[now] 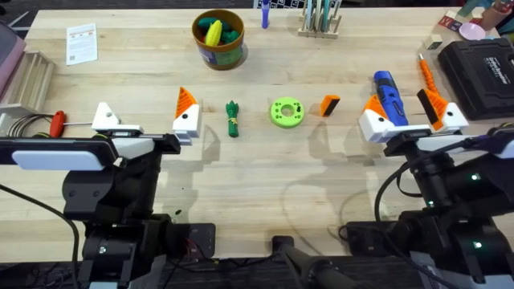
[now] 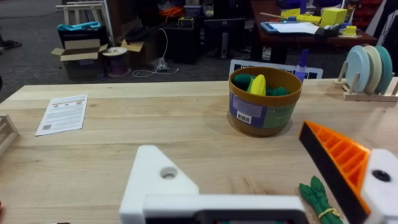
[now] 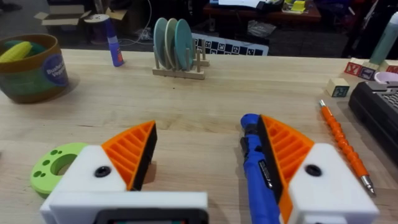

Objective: Pick up the gripper from the table and insert it into the empty holder that is missing its gripper. Then pick up a screw, insert it into the mounting hole, and use the screwdriver to tighten it. Finally, clean up the table by picking up the vegetable and placing it into the bucket.

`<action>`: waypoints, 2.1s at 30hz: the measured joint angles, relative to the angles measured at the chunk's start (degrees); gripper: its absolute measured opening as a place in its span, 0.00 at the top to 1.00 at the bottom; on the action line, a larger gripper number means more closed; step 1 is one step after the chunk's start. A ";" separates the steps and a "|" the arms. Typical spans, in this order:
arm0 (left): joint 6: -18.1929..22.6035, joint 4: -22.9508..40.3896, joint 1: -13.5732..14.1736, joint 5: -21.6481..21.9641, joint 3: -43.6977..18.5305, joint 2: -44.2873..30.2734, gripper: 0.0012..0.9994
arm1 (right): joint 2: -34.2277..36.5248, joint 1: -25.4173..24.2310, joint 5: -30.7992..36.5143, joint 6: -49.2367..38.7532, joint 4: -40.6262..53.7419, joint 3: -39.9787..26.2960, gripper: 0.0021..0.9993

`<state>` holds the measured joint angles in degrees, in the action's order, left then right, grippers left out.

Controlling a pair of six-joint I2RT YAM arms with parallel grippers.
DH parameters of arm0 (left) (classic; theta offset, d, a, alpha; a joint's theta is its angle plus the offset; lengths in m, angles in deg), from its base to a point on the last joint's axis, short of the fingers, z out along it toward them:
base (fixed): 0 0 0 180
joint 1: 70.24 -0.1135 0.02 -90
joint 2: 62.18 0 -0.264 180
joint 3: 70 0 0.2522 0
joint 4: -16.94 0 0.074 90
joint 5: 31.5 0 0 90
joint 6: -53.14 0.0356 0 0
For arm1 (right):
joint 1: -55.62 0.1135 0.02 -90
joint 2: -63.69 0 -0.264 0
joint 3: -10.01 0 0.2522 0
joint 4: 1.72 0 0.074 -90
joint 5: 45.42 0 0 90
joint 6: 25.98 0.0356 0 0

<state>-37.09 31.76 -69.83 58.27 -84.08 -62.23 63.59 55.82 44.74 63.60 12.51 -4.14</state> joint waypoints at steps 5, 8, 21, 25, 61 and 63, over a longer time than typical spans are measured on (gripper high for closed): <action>0.00 0.00 -0.02 0.00 0.00 0.00 0.01 | 0.00 0.00 0.00 0.00 0.04 0.00 0.03; -0.01 -0.48 -0.02 0.00 0.00 0.00 0.01 | 0.00 0.00 0.00 0.00 -0.40 0.00 0.03; 0.23 15.06 -0.02 0.39 -18.06 -4.96 0.01 | 2.33 0.00 -0.02 0.91 1.66 -13.18 0.02; 0.24 26.70 -0.02 1.58 -30.23 -14.64 0.01 | 10.13 0.00 -0.02 1.11 12.89 -24.84 0.02; -4.36 55.80 5.99 2.60 -61.68 -73.95 0.01 | 59.74 0.00 -0.02 1.33 47.17 -57.55 0.02; -7.25 55.80 9.70 2.52 -61.68 -75.33 0.01 | 59.74 0.00 -0.02 1.33 47.15 -57.55 0.02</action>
<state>-44.34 87.56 -60.13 60.79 -145.76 -137.56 123.33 55.82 44.72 64.93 59.66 -61.69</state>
